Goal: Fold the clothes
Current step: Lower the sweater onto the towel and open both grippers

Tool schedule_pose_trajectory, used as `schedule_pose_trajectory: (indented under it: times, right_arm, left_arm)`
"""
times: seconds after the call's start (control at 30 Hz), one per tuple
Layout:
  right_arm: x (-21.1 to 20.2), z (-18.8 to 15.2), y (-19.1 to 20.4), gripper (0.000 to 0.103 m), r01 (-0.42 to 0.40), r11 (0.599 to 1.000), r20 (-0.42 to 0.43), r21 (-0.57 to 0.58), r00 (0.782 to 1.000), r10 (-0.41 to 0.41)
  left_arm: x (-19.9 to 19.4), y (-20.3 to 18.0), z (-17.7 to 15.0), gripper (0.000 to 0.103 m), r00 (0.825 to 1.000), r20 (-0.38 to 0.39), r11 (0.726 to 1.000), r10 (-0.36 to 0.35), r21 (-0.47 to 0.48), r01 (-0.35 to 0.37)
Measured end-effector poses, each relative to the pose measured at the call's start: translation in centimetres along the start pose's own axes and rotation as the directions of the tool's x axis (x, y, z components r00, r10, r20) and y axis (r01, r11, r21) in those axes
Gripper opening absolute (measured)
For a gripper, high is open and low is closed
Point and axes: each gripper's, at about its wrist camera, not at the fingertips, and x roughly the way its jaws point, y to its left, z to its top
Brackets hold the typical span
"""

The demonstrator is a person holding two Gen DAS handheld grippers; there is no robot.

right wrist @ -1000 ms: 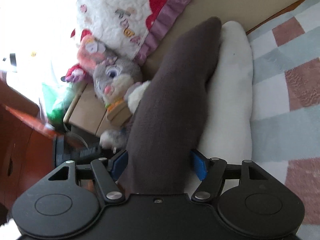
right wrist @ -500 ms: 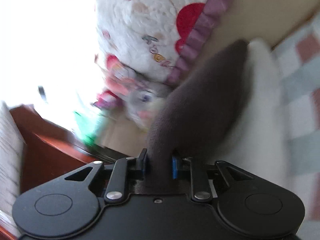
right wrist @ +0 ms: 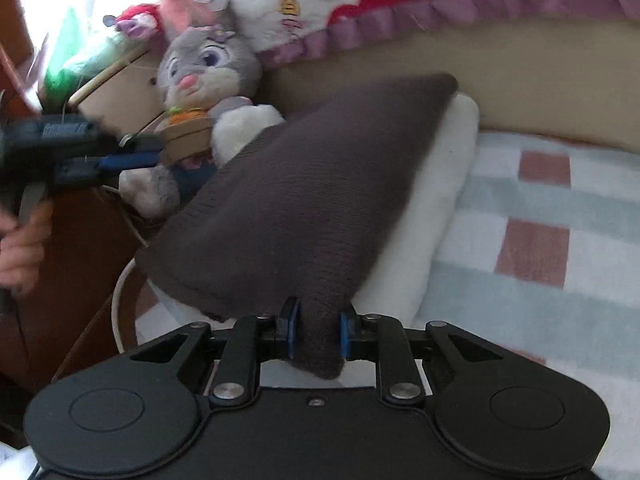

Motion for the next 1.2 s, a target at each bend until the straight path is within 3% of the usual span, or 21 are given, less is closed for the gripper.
schedule_pose_trajectory:
  times: [0.1,0.17,0.3,0.37,0.43,0.53,0.6,0.77,0.83,0.87,0.93,1.07,1.13,1.2]
  right_arm:
    - [-0.2,-0.1,-0.5,0.022,-0.065,0.996,-0.021,0.056,0.998,0.066]
    - [-1.1,-0.1,-1.1,0.022,-0.121,0.990,-0.020,0.069,0.992,0.122]
    - [-3.7,1.2,-2.6,0.029,-0.175,0.980,0.031,0.098,0.984,0.173]
    - [-5.3,1.7,-3.2,0.038,-0.184,0.978,0.082,0.102,0.981,0.176]
    - [-6.0,1.9,-3.2,0.054,-0.149,0.986,0.142,0.073,0.980,0.137]
    - [-4.0,2.8,-3.1,0.057,-0.075,0.993,0.228,0.088,0.972,0.053]
    - [-2.3,3.6,-2.9,0.057,-0.019,0.994,0.262,0.112,0.965,-0.011]
    - [0.3,3.9,-2.8,0.053,0.066,0.993,0.237,0.098,0.968,-0.088]
    - [1.3,4.0,-2.8,0.036,0.100,0.991,0.227,0.093,0.967,-0.119]
    - [1.2,3.5,-2.8,0.033,0.102,0.991,0.220,0.090,0.968,-0.120]
    - [0.5,2.1,-3.3,0.023,0.074,0.992,0.203,0.104,0.975,-0.094]
    - [0.1,0.4,-4.2,0.023,-0.010,0.987,0.169,0.159,0.985,-0.017]
    - [-0.3,0.0,-3.9,0.023,-0.034,0.990,0.153,0.137,0.988,0.013]
    - [-0.6,-0.4,-3.4,0.023,-0.048,0.993,0.109,0.106,0.993,0.036]
  left_arm:
    - [3.0,-1.0,-1.5,0.028,0.991,-0.122,0.994,0.057,0.095,-0.046]
    - [5.0,-0.1,-3.1,0.027,0.974,-0.217,0.997,0.071,0.056,-0.061]
    - [5.4,0.8,-4.5,0.027,0.971,-0.232,0.997,0.064,0.064,-0.050]
    - [5.3,1.0,-4.7,0.027,0.970,-0.234,0.997,0.058,0.055,-0.046]
    - [5.4,1.0,-5.1,0.027,0.971,-0.230,0.998,0.060,0.048,-0.051]
    - [5.5,0.5,-5.5,0.027,0.973,-0.218,0.995,0.080,0.080,-0.064]
    - [5.3,0.1,-5.6,0.027,0.974,-0.207,0.992,0.090,0.104,-0.069]
    - [4.9,0.2,-5.4,0.027,0.971,-0.221,0.994,0.091,0.081,-0.075]
    - [4.9,0.7,-5.5,0.027,0.971,-0.226,0.997,0.080,0.040,-0.073]
    - [4.9,0.6,-5.7,0.027,0.972,-0.221,0.996,0.079,0.049,-0.070]
    - [4.7,0.2,-6.2,0.027,0.975,-0.201,0.993,0.092,0.097,-0.074]
    - [4.3,-1.5,-6.8,0.027,0.970,-0.181,0.979,0.165,0.148,-0.139]
    - [3.9,-3.1,-7.0,0.028,0.959,-0.180,0.960,0.221,0.212,-0.181]
    - [3.6,-5.2,-7.8,0.037,0.942,-0.175,0.922,0.287,0.316,-0.222]
